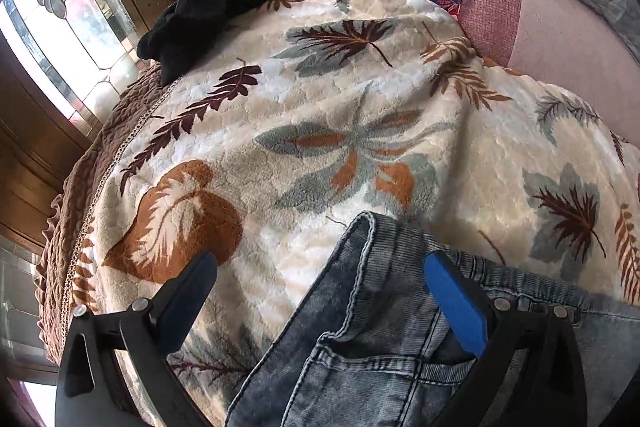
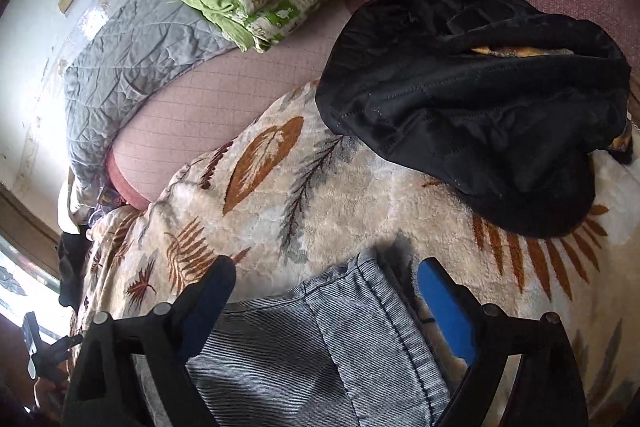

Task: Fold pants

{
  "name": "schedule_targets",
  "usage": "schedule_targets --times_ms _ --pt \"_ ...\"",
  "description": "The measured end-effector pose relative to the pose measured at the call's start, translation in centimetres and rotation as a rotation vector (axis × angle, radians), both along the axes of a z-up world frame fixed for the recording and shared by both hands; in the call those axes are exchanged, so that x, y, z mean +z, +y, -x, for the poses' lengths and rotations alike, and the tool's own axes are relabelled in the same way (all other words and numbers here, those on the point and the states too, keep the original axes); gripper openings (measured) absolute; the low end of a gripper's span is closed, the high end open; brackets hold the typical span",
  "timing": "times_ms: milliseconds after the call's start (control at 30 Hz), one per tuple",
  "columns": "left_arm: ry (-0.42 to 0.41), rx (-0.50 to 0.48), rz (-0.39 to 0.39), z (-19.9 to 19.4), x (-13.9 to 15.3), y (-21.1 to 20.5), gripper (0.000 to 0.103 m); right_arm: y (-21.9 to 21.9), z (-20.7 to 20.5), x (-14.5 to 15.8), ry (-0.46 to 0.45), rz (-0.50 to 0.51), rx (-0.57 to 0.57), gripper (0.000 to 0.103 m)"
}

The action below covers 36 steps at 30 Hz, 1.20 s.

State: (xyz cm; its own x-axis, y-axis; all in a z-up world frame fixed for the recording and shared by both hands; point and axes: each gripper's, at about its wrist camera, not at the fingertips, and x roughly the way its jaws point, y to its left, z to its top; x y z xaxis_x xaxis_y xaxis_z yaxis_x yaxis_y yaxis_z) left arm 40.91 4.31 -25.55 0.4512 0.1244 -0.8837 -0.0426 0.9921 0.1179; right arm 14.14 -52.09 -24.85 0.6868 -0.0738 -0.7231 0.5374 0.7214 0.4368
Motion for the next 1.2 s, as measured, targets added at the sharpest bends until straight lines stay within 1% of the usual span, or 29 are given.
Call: schedule_targets --times_ms 67,100,133,167,200,300,367,400,433,467,500,533,567,633,667,700,733,767,800,833,867,967,1067,1200 --pt "0.017 -0.043 -0.015 -0.5 -0.9 -1.1 0.101 -0.2 -0.3 -0.1 0.011 0.014 0.021 0.094" --pt "0.025 -0.071 -0.031 -0.6 -1.4 -1.7 0.096 -0.3 -0.2 0.0 0.012 0.022 0.028 0.094" --pt "0.038 -0.096 -0.040 -0.7 -2.1 -2.1 0.074 -0.6 -0.2 0.1 0.006 0.020 0.037 0.094" --pt "0.060 -0.120 -0.019 -0.9 -2.7 -2.4 0.051 -0.9 -0.1 0.1 -0.001 0.013 0.047 0.094" --pt "0.071 -0.123 -0.002 -1.1 -3.1 -2.6 0.050 -1.2 -0.1 0.2 -0.007 0.008 0.056 0.094" --pt "0.021 -0.135 -0.031 -0.8 -2.9 -3.2 0.045 -1.9 -0.1 0.1 -0.013 0.005 0.091 0.094" --pt "0.001 -0.141 -0.034 -0.6 -2.7 -3.3 0.042 -2.3 -0.3 -0.3 -0.011 -0.006 0.109 0.093" --pt "-0.007 -0.144 -0.032 -0.5 -2.6 -3.3 0.042 -2.5 -0.6 -0.7 -0.006 -0.020 0.120 0.092" --pt "-0.011 -0.143 -0.028 -0.6 -2.6 -3.2 0.042 -2.6 -0.9 -1.1 0.002 -0.035 0.131 0.087" --pt "-0.009 -0.133 -0.016 -0.8 -2.6 -3.1 0.044 -2.6 -1.3 -1.6 0.016 -0.045 0.140 0.083" --pt "-0.001 -0.122 0.002 -1.0 -2.7 -3.0 0.046 -2.5 -1.7 -2.1 0.033 -0.046 0.147 0.082" --pt "0.005 -0.116 0.015 -1.1 -2.7 -2.9 0.049 -2.4 -2.1 -2.6 0.058 -0.034 0.144 0.080" --pt "0.000 -0.113 0.013 -1.1 -2.7 -3.0 0.049 -2.4 -2.4 -3.0 0.083 -0.013 0.134 0.079" --pt "-0.012 -0.120 -0.006 -1.0 -2.6 -3.2 0.048 -2.3 -3.0 -3.8 0.095 0.006 0.133 0.078" --pt "-0.019 -0.117 -0.011 -0.9 -2.5 -3.2 0.046 -2.2 -3.4 -4.2 0.103 0.008 0.143 0.069" --pt "-0.027 -0.112 -0.011 -0.8 -2.4 -3.1 0.039 -2.1 -4.0 -4.7 0.136 0.024 0.151 0.062" --pt "-0.035 -0.112 -0.001 -0.7 -2.2 -3.0 0.032 -1.7 -4.5 -5.3 0.194 0.049 0.150 0.041" --pt "-0.046 -0.116 0.013 -0.5 -1.8 -2.9 0.023 -1.3 -4.7 -5.6 0.229 0.089 0.144 0.035" --pt "-0.053 -0.124 0.030 -0.3 -1.5 -2.8 0.021 -0.9 -4.8 -5.4 0.236 0.117 0.159 0.030" --pt "-0.060 -0.131 0.039 0.0 -1.1 -2.8 0.018 -0.6 -4.8 -4.9 0.246 0.130 0.171 0.018" --pt "-0.073 -0.139 0.037 0.4 -0.5 -2.9 0.017 -0.4 -4.6 -4.3 0.232 0.124 0.169 0.018" --pt "-0.132 -0.164 0.054 1.9 1.9 -2.7 0.016 0.1 -3.2 -1.2 0.138 0.134 0.155 0.017" --pt "-0.207 -0.174 0.126 4.3 5.4 -1.4 0.016 0.3 -0.7 2.4 0.012 0.129 0.130 0.017" --pt "-0.298 -0.174 0.190 8.8 10.1 1.1 0.015 0.3 3.9 7.1 -0.147 0.106 0.087 0.017"
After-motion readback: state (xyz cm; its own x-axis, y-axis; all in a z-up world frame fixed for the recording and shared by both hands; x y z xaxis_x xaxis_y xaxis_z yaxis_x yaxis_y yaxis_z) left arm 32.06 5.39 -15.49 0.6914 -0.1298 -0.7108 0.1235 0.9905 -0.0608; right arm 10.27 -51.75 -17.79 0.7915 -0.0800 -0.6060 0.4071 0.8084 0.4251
